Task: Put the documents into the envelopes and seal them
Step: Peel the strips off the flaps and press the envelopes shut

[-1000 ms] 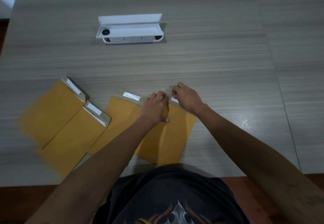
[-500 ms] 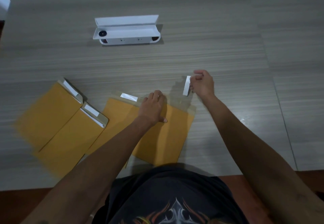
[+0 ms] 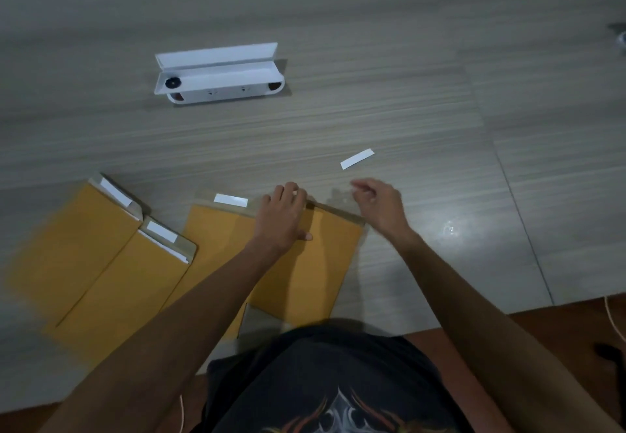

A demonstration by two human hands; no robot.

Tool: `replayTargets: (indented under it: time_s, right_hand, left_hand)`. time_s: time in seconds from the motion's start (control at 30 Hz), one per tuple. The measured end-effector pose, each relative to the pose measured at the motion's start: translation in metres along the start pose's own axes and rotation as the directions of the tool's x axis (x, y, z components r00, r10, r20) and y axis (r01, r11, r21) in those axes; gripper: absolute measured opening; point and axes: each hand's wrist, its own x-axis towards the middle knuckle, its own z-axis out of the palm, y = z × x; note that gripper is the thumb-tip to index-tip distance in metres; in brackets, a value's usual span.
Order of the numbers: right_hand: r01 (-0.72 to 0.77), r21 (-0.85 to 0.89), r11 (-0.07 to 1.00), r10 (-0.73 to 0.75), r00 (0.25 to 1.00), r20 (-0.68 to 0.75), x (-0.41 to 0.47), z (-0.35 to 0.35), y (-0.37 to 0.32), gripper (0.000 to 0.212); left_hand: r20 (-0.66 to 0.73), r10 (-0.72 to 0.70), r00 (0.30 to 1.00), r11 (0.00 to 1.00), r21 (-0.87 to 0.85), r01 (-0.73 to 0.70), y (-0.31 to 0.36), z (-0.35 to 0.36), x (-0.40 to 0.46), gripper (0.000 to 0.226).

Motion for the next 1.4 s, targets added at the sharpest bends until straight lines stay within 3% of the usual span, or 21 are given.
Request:
replayTargets:
  time_s: [0.07,0.2,0.33,0.43,0.57,0.77,0.97,1.23,1.4]
  right_hand:
    - [0.145,-0.149,0.978,-0.144,0.989,0.012,-0.029,0.01,0.009,0.023]
    - [0.215,-0.368,0.905,-0.221,0.975,0.026,-0.067,0.036,0.031,0.024]
    - [0.223,-0.508,0.832,-0.281,0.959,-0.039,-0.084,0.062,0.023,0.024]
    - [0.241,-0.511,0.825,-0.286,0.958,-0.009,-0.088,0.087,0.006,0.041]
    - [0.171,-0.616,0.769,-0.127,0.985,0.116,-0.088,0.12,-0.005,0.058]
    - [0.089,-0.608,0.789,-0.078,0.996,0.044,-0.096,0.127,0.002,0.058]
    - [0.036,-0.616,0.787,-0.04,0.999,0.007,-0.101,0.111,0.022,0.061]
    - [0.015,-0.612,0.79,-0.086,0.993,-0.086,-0.118,0.093,0.045,0.052]
    - [0.056,-0.64,0.766,-0.095,0.995,-0.027,-0.108,0.085,0.05,0.056]
  left_hand:
    - [-0.017,0.027,0.999,0.999,0.028,-0.027,-0.002,0.004,-0.008,0.077]
    - [-0.01,0.13,0.991,0.991,0.043,-0.129,-0.011,0.011,-0.026,0.043]
    - [0.054,0.23,0.972,0.973,-0.036,-0.228,-0.025,0.014,-0.036,0.051]
    - [0.096,0.269,0.958,0.963,-0.044,-0.266,-0.033,0.01,-0.034,0.053]
    - [0.159,0.302,0.94,0.948,0.05,-0.313,-0.035,0.001,-0.031,0.055]
    - [0.162,0.34,0.926,0.891,0.259,-0.372,-0.036,0.021,-0.031,0.061]
    - [0.157,0.318,0.935,0.874,0.335,-0.353,-0.032,0.022,-0.035,0.062]
    - [0.098,0.283,0.954,0.892,0.34,-0.299,-0.029,0.018,-0.039,0.056]
    - [0.082,0.247,0.965,0.914,0.312,-0.26,-0.02,0.018,-0.042,0.059]
